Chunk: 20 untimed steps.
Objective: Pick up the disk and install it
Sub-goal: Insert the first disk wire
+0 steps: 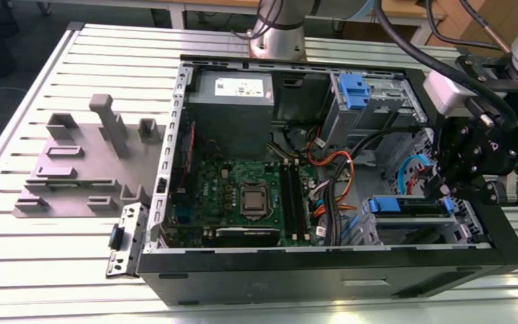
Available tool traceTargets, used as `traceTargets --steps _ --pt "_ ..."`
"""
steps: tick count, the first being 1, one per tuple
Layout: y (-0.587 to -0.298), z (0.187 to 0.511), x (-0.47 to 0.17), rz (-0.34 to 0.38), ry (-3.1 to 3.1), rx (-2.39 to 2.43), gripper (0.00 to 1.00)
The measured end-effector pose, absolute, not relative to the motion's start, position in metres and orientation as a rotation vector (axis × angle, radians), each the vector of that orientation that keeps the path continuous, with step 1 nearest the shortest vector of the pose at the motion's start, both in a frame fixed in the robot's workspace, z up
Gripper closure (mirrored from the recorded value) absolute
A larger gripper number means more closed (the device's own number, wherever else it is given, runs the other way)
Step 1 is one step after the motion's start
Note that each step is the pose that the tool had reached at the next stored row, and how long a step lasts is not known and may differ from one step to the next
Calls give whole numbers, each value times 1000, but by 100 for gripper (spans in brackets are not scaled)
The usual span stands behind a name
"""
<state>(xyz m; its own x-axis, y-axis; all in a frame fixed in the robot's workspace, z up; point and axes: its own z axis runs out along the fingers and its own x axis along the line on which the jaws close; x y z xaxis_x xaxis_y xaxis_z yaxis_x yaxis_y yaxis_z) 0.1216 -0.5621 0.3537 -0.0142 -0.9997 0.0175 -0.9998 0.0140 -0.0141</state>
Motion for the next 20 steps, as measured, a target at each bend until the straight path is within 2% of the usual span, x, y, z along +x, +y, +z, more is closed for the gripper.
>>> traceTargets --steps 10,20 --pt "-561 355 135 35 -2235 2204 89" --pt "-560 370 136 35 -2235 2204 89"
